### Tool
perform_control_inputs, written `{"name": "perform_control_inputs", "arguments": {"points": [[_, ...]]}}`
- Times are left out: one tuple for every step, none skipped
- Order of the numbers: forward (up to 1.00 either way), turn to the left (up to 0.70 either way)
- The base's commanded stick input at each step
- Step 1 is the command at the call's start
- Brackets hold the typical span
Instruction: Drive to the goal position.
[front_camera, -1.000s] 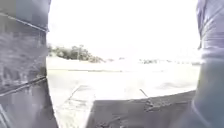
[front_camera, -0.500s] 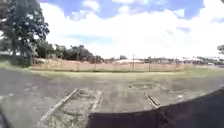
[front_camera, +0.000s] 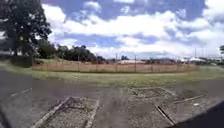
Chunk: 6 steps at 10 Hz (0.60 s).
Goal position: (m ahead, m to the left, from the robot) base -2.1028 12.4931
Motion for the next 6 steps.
{"name": "perform_control_inputs", "arguments": {"points": [[0.06, 0.12], [0.06, 0.13], [0.05, 0.11], [0.05, 0.10], [0.05, 0.11], [0.06, 0.12]]}}
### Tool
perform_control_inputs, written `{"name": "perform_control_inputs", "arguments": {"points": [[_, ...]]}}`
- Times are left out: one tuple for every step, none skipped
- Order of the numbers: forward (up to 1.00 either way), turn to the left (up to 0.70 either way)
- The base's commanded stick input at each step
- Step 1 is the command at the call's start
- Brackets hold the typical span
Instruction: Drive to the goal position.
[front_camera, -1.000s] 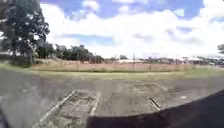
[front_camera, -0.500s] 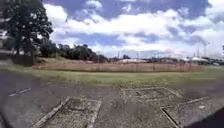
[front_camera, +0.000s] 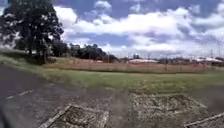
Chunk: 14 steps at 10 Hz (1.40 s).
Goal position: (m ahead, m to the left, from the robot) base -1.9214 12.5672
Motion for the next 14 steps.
{"name": "perform_control_inputs", "arguments": {"points": [[0.06, 0.12], [0.06, 0.12], [0.06, 0.12], [0.06, 0.12], [0.05, 0.10], [0.05, 0.10], [0.06, 0.12], [0.06, 0.13], [0.05, 0.10], [0.06, 0.12], [0.06, 0.12], [0.06, 0.12], [0.06, 0.12], [0.06, 0.12]]}}
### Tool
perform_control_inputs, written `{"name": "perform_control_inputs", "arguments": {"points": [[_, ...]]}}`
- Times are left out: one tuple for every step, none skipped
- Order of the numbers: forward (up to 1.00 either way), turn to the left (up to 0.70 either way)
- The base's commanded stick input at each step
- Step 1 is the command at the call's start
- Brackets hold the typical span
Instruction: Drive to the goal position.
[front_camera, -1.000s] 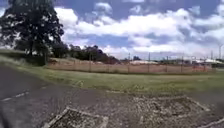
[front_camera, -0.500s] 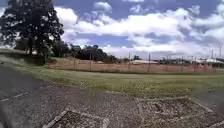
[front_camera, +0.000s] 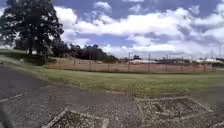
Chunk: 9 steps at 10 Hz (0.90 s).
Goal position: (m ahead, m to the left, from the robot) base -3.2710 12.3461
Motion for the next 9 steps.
{"name": "perform_control_inputs", "arguments": {"points": [[0.06, 0.12], [0.06, 0.12], [0.06, 0.12], [0.06, 0.12], [0.06, 0.12], [0.06, 0.12], [0.06, 0.12], [0.06, 0.12], [0.06, 0.13]]}}
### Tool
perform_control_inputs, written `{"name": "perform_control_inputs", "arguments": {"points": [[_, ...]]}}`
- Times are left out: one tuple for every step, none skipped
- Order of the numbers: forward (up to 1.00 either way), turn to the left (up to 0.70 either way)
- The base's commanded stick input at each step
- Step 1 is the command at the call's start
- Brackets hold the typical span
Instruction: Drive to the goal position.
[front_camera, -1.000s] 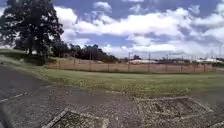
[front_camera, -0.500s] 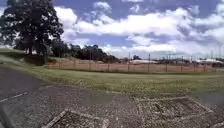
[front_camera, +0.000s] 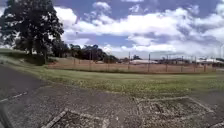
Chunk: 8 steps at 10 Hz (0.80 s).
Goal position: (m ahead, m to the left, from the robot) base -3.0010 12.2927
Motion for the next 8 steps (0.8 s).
{"name": "perform_control_inputs", "arguments": {"points": [[0.08, 0.14], [0.32, 0.22], [0.57, 0.30], [0.70, 0.35], [0.70, 0.35], [0.70, 0.35], [0.70, 0.35], [0.70, 0.35]]}}
